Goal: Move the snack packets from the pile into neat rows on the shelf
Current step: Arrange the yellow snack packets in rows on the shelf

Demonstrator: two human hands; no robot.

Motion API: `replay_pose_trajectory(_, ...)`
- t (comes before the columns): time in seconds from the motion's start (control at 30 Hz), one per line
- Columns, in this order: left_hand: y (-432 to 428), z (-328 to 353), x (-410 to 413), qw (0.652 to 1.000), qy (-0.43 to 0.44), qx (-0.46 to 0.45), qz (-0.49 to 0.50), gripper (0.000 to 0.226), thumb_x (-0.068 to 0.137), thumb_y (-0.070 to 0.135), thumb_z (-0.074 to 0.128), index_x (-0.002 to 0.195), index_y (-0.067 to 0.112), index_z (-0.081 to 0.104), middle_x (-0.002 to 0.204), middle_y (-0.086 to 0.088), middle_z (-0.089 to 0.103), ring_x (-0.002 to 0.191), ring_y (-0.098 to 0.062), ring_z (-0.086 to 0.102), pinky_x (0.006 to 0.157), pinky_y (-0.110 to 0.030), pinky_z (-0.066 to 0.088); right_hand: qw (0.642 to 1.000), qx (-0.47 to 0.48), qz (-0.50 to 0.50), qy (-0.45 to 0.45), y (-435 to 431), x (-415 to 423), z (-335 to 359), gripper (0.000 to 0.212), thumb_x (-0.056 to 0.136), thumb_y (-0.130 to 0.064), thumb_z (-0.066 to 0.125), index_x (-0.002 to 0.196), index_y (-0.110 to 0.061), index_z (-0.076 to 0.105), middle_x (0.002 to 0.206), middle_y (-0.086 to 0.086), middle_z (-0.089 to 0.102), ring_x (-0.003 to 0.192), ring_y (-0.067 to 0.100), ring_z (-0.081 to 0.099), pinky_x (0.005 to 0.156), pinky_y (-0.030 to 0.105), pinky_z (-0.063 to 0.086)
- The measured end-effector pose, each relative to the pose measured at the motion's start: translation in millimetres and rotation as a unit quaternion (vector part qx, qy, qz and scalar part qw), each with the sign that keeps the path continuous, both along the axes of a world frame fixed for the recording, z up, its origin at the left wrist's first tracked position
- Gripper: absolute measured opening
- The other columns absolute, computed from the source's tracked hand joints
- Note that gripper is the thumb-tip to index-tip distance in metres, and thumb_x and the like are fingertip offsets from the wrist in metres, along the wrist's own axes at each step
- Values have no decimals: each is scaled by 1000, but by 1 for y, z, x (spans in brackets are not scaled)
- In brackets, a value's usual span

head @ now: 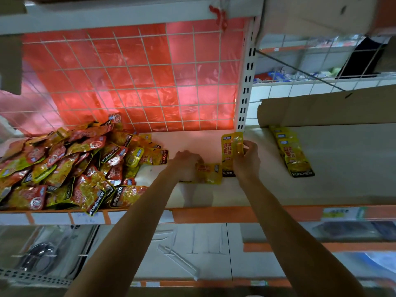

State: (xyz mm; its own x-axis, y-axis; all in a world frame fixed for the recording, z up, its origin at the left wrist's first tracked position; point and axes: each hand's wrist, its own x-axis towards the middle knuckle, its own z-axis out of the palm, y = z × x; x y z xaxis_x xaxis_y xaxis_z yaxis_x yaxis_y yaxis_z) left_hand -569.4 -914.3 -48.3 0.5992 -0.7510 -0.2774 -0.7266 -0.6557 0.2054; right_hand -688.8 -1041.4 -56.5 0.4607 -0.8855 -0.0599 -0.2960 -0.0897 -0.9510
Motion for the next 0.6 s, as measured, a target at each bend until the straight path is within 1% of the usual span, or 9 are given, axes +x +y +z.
replay_pose_trajectory(0.1, -21, -3, -15, 998, -12, -38, 53, 71, 65, 48, 82, 121, 15, 53, 115, -11, 58, 108, -32, 55, 87, -38, 48, 1000, -10, 1, -9, -15, -13, 4, 40, 98, -40, 45, 128, -13, 46, 92, 1, 59, 86, 23, 61, 78, 39, 52)
replay_pose_trajectory(0.17, -37, -4, -28, 993, -31, -66, 90, 65, 70, 46, 79, 116, 12, 48, 111, -11, 60, 103, -31, 57, 78, -37, 45, 999, -26, -2, -19, -27, -23, 7, 34, 98, -31, 47, 127, -13, 47, 82, -4, 58, 80, 21, 62, 72, 38, 52)
replay_pose_trajectory(0.23, -53, -2, -41, 986, -47, -98, 127, 56, 76, 44, 74, 113, 13, 47, 107, -11, 62, 100, -33, 59, 72, -37, 45, 998, -58, -1, -35, -40, -32, 7, 24, 96, -18, 50, 120, -20, 50, 82, -2, 62, 74, 16, 61, 63, 29, 48)
replay_pose_trajectory(0.27, -61, -1, -48, 982, -48, -114, 142, 50, 79, 42, 72, 113, 14, 47, 106, -11, 63, 98, -34, 60, 70, -36, 45, 997, -68, 5, -40, -46, -37, 6, 28, 94, -15, 50, 120, -27, 51, 84, -1, 63, 72, 15, 60, 62, 26, 46)
replay_pose_trajectory(0.33, -78, -1, -61, 976, -38, -148, 152, 42, 84, 40, 67, 114, 16, 49, 106, -13, 64, 98, -35, 60, 70, -35, 45, 997, -66, 26, -26, -59, -47, 6, 40, 94, -11, 47, 128, -31, 51, 85, 1, 62, 70, 15, 57, 61, 29, 45)
replay_pose_trajectory(0.43, -100, 0, -80, 962, 12, -216, 168, 44, 86, 48, 62, 115, 17, 55, 107, -13, 65, 100, -36, 60, 76, -35, 45, 997, -61, 38, 4, -79, -66, 9, 43, 91, 0, 41, 123, -23, 59, 78, 2, 62, 61, 15, 53, 57, 30, 42)
replay_pose_trajectory(0.5, -113, 3, -91, 939, 63, -275, 195, 37, 88, 45, 59, 113, 18, 59, 105, -11, 66, 98, -32, 61, 74, -31, 44, 997, -70, 27, 8, -90, -78, 13, 41, 90, 1, 42, 120, -18, 62, 85, 1, 65, 71, 20, 59, 63, 29, 43)
replay_pose_trajectory(0.57, -126, 4, -100, 917, 95, -321, 216, 29, 91, 37, 56, 111, 17, 60, 105, -8, 66, 96, -27, 60, 72, -28, 38, 997, -74, 12, 14, -102, -88, 15, 35, 92, -4, 44, 119, -16, 62, 105, 6, 67, 94, 25, 61, 76, 30, 46)
replay_pose_trajectory(0.6, -132, 4, -104, 908, 105, -336, 227, 26, 92, 34, 55, 111, 16, 60, 105, -6, 66, 95, -25, 58, 72, -27, 36, 997, -71, 7, 14, -108, -93, 15, 33, 93, -6, 45, 119, -17, 63, 110, 7, 66, 100, 25, 60, 82, 32, 48)
